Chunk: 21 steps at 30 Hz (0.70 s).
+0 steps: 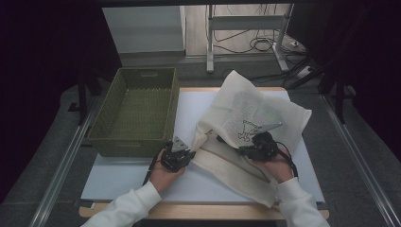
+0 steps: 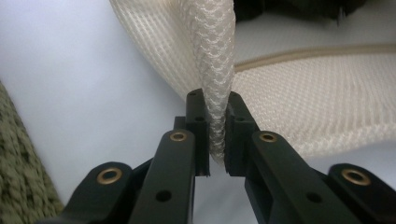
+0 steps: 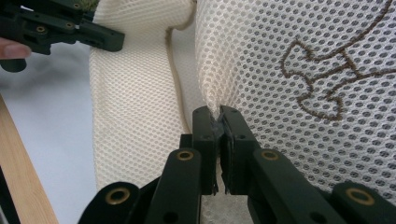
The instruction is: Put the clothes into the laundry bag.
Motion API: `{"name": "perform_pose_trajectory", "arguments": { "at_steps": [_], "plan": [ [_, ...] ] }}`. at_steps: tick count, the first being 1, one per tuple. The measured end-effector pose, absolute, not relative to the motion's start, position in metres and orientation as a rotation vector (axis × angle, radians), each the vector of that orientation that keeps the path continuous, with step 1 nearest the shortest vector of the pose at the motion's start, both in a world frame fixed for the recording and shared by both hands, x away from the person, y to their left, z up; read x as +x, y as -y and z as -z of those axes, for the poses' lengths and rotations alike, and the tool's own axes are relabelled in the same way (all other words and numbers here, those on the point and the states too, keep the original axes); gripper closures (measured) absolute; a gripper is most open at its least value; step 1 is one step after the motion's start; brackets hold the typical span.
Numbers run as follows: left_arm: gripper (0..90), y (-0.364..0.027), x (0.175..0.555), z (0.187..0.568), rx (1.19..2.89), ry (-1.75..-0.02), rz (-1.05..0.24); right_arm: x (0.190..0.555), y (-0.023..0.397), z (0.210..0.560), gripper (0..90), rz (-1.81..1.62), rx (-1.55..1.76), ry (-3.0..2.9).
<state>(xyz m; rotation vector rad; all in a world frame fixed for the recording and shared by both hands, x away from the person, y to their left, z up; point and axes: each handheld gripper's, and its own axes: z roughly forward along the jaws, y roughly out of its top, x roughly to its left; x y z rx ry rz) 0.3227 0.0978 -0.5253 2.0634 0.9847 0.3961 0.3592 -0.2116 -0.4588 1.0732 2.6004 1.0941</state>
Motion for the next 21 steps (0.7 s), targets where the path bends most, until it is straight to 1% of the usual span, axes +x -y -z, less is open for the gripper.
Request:
{"name": "perform_pose_trajectory", "arguments": {
  "at_steps": [5,9,12,13,15,18,21],
  "plan": [
    [82.2,-0.103,0.318,0.528,2.064,-0.995,-0.355,0.359,0.215,0.464,84.6,-1.073,1.086,-2.608],
    [78.9,-0.108,0.315,0.529,2.065,-1.006,-0.322,0.36,0.216,0.466,84.5,-1.068,1.098,-2.608],
    [66.0,-0.109,0.304,0.523,2.053,-0.979,-0.338,0.359,0.215,0.465,84.5,-1.07,1.087,-2.605],
    [63.4,-0.109,0.298,0.519,2.057,-0.951,-0.354,0.359,0.215,0.465,84.5,-1.071,1.088,-2.604],
    [61.1,-0.107,0.281,0.512,2.057,-0.88,-0.393,0.36,0.215,0.465,84.6,-1.072,1.09,-2.604],
    [61.8,-0.1,0.268,0.504,2.07,-0.787,-0.428,0.36,0.215,0.465,84.6,-1.069,1.091,-2.606],
    [67.8,-0.085,0.27,0.5,2.096,-0.723,-0.456,0.361,0.214,0.466,84.6,-1.063,1.09,-2.61]
  ]
}}
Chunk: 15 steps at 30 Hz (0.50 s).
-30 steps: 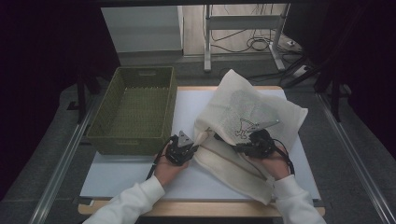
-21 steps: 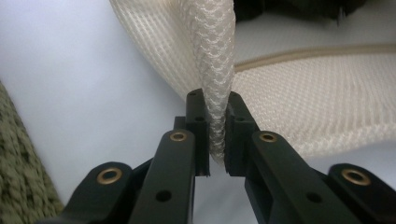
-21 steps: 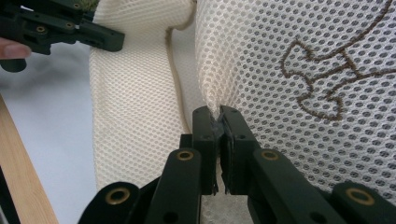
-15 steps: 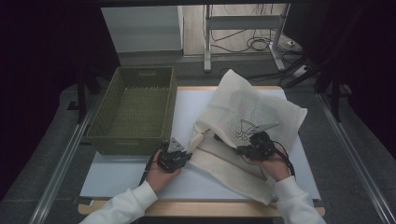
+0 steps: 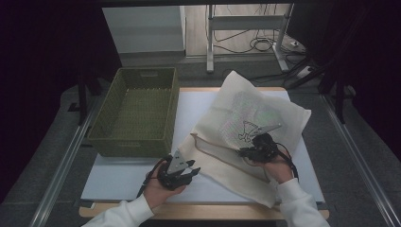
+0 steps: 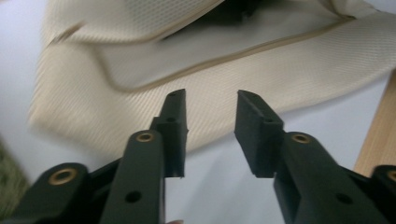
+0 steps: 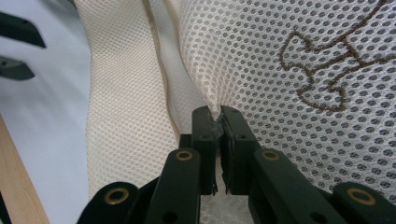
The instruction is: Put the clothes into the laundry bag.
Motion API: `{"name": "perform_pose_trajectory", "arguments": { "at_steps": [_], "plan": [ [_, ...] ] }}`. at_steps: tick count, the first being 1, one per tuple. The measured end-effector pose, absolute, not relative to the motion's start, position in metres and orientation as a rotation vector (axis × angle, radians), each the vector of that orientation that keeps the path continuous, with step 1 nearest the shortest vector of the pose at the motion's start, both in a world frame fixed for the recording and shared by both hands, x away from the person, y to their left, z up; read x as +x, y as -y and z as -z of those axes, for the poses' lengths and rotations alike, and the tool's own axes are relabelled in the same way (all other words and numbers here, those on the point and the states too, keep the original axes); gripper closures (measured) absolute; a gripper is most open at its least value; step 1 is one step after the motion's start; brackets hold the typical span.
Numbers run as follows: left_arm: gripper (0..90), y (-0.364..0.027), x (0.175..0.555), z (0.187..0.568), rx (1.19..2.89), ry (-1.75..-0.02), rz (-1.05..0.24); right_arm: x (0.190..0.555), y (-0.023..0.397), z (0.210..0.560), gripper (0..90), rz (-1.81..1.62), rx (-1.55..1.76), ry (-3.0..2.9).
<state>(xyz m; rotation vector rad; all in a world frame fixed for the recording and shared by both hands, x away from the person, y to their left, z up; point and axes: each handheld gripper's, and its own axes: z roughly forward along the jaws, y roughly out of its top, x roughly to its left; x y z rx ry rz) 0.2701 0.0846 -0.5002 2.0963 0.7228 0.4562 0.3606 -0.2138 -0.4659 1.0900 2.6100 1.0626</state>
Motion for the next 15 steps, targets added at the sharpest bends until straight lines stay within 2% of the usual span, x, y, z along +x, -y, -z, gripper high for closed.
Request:
{"name": "perform_pose_trajectory", "arguments": {
  "at_steps": [3,5,7,15],
  "plan": [
    [75.1,-0.075,0.289,0.504,2.105,-0.761,-0.391,0.361,0.213,0.466,84.6,-1.062,1.086,-2.61],
    [77.7,-0.072,0.306,0.513,2.12,-0.809,-0.412,0.361,0.213,0.466,84.6,-1.065,1.086,-2.612],
    [80.2,-0.075,0.322,0.523,2.122,-0.881,-0.35,0.362,0.214,0.466,84.5,-1.068,1.088,-2.614],
    [82.3,-0.086,0.333,0.537,2.153,-0.935,-0.379,0.359,0.208,0.473,85.1,-1.038,1.049,-2.664]
  ]
}}
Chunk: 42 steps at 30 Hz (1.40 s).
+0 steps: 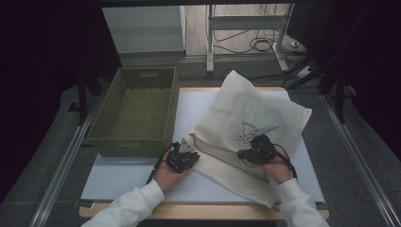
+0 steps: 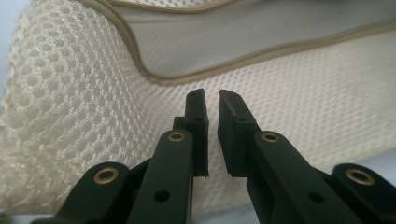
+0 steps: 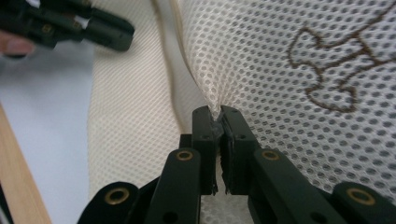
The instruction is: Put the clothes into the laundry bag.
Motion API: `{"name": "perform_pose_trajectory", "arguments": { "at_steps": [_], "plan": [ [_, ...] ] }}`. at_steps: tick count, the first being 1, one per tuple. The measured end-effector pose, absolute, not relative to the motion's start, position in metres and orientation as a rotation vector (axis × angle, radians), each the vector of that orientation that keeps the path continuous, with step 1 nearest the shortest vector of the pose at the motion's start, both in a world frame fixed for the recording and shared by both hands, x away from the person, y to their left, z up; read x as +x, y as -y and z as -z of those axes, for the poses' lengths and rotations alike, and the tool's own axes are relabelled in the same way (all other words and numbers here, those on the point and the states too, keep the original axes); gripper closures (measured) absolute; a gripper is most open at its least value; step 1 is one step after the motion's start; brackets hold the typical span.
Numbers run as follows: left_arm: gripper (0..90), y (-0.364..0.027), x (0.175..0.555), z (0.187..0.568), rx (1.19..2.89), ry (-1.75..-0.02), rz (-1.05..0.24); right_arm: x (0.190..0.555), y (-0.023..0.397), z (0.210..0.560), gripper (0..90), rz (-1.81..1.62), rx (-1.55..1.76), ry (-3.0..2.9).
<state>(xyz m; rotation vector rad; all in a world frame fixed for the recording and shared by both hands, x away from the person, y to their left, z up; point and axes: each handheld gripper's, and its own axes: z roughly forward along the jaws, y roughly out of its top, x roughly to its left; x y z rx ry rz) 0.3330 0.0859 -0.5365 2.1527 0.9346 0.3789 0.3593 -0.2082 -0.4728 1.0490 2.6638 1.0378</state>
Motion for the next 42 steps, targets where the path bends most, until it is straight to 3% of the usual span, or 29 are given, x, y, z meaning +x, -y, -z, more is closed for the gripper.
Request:
{"name": "perform_pose_trajectory", "arguments": {
  "at_steps": [13,19,26,42],
  "plan": [
    [80.8,-0.093,0.332,0.538,2.148,-0.941,-0.382,0.358,0.197,0.496,80.4,-0.905,1.035,-2.697],
    [79.9,-0.094,0.331,0.537,2.141,-0.936,-0.373,0.355,0.195,0.494,62.4,-0.918,1.002,-2.693],
    [77.4,-0.096,0.33,0.533,2.105,-0.925,-0.344,0.348,0.205,0.47,48.0,-1.119,0.984,-2.582],
    [56.9,-0.105,0.311,0.52,2.05,-0.871,-0.266,0.349,0.228,0.466,40.3,-1.265,1.033,-2.428]
  ]
}}
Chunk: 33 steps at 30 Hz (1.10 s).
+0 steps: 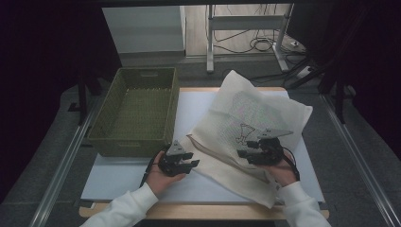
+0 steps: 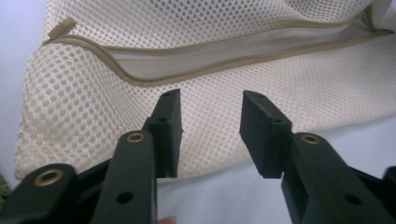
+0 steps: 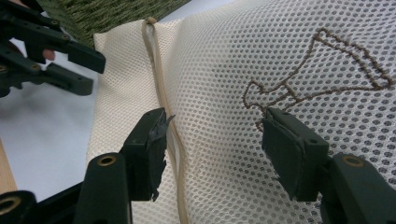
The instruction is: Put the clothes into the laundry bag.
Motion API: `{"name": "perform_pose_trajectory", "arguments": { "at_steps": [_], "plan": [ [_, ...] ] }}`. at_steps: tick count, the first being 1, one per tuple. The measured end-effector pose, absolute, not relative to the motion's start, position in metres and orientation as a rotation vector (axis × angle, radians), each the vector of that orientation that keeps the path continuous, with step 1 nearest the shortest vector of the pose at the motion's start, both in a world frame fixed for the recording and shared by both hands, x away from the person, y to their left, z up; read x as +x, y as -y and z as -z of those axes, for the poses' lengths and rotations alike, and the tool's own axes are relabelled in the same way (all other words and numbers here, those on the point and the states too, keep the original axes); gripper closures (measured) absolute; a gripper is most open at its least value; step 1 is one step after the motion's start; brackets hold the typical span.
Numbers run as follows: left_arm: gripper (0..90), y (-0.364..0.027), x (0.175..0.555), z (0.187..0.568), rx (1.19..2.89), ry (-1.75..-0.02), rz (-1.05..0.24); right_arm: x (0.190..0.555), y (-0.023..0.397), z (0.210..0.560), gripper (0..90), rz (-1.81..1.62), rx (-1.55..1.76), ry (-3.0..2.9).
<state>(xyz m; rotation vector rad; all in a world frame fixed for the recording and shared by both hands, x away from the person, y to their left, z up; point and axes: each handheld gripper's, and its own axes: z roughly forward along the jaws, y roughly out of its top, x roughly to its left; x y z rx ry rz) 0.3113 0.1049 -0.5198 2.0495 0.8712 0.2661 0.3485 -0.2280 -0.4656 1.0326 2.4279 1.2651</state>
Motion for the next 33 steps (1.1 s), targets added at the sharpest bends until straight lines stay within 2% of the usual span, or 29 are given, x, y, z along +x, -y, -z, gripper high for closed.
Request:
{"name": "perform_pose_trajectory", "arguments": {
  "at_steps": [9,18,33],
  "plan": [
    [50.6,-0.109,0.304,0.519,2.044,-0.858,-0.259,0.347,0.224,0.473,37.3,-1.248,1.039,-2.418],
    [40.1,-0.109,0.292,0.518,2.063,-0.837,-0.274,0.337,0.218,0.47,34.3,-1.246,1.032,-2.356],
    [34.4,-0.129,0.272,0.516,2.059,-0.838,-0.325,0.303,0.234,0.49,32.1,-1.272,1.026,-2.336]
  ]
}}
